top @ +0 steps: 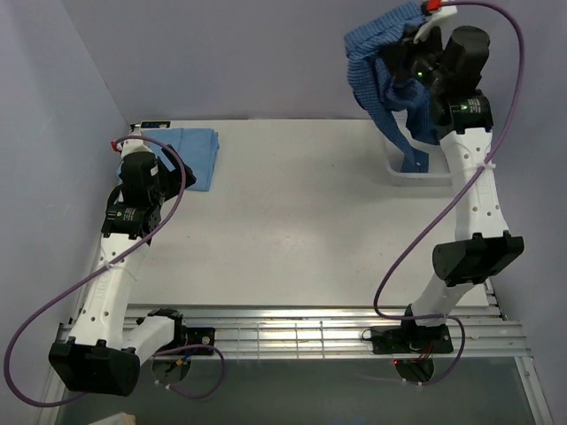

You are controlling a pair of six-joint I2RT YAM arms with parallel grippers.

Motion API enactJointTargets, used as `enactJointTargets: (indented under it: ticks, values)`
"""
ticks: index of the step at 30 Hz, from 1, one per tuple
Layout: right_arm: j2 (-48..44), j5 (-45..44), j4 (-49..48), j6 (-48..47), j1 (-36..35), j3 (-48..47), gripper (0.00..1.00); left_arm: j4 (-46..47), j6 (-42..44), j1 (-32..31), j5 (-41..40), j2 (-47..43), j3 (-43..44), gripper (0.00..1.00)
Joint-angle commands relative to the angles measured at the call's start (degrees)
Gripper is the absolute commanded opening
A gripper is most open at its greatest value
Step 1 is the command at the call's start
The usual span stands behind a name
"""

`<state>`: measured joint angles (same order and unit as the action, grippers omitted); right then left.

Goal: Fold and stack the long sleeve shirts
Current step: Move the shirt to the center of the board, then flatten the shirt out

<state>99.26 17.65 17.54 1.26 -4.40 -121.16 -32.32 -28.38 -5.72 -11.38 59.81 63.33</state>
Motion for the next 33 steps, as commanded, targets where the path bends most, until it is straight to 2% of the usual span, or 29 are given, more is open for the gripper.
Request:
enactJointTargets:
  ticks: [1, 4, 7, 10, 13, 14, 15, 16, 17, 18, 21, 25, 26, 29, 30, 33]
  values:
    - [-0.82, 6.77, -1.63, -5.99, -12.77, -3.89, 0.08, 0.76, 1.57, -0.09, -0.14, -1.89, -0.58, 0.98]
    - [-1.70, 11.78, -2.68, -8.46, -19.12, -4.61, 0.08, 0.59, 2.19, -0.09, -0.75, -2.51, -0.75, 0.98]
    - [-4.86, 13.11, -8.72, -6.01, -20.03, 1.43, 0.08, 0.32, 2.28, -0.09, -0.84, -2.95, -0.67, 0.98]
    - [-7.76, 8.73, -9.46, -5.56, -19.59, 9.87, 0.08, -0.03, 2.01, -0.08, -0.84, -2.95, -0.84, 0.98]
    - [-10.93, 3.46, -8.84, -3.20, -17.40, 22.25, 0.10, -1.17, 1.31, -0.09, -1.28, -2.51, -0.93, 0.98]
    - [-12.06, 1.88, -7.88, -2.67, -16.96, 26.03, 0.19, -1.43, 1.14, -0.09, -1.28, -2.42, -1.10, 0.98]
    - [-12.34, -1.18, -6.57, -2.32, -16.52, 32.24, 0.37, -1.78, 1.05, -0.09, -1.19, -2.24, -1.36, 0.98]
    - [-12.25, -3.56, -4.38, -2.22, -16.17, 34.22, 0.81, -2.48, 0.53, 0.00, -0.67, -1.98, -1.63, 0.98]
    - [-11.21, -5.94, -1.40, -2.22, -16.16, 35.20, 0.97, -2.75, 0.26, -0.08, -0.23, -1.81, -1.72, 0.98]
    - [-10.50, -9.70, 4.72, -2.22, -16.25, 35.55, 0.90, -3.45, 0.00, -0.09, 0.56, -1.63, -1.98, 0.98]
    - [-9.26, -14.13, 12.93, -3.80, -16.43, 34.68, 0.90, -3.63, -0.71, -0.09, 4.77, -1.01, -3.21, 0.98]
    - [-13.73, -17.39, 10.77, -3.54, -17.74, 39.40, 0.90, -3.54, -2.29, -0.09, 11.28, 0.48, -6.80, 0.98]
    - [-14.44, -19.21, 9.80, -3.54, -18.27, 40.38, 0.90, -3.28, -3.77, -0.09, 16.77, 1.61, -7.77, 0.98]
    - [-14.98, -18.97, 8.39, -5.73, -21.86, 42.06, 0.90, 0.14, -5.19, -0.09, 26.28, 3.72, -12.52, 0.98]
    - [-14.37, -19.23, 8.74, -8.18, -24.57, 41.80, 0.90, 3.11, -5.98, -0.17, 33.19, 3.99, -14.01, 0.98]
    - [-10.86, -21.25, 10.49, -12.13, -30.64, 39.96, 0.90, 10.57, -7.38, -1.57, 44.46, 4.61, -20.34, 0.98]
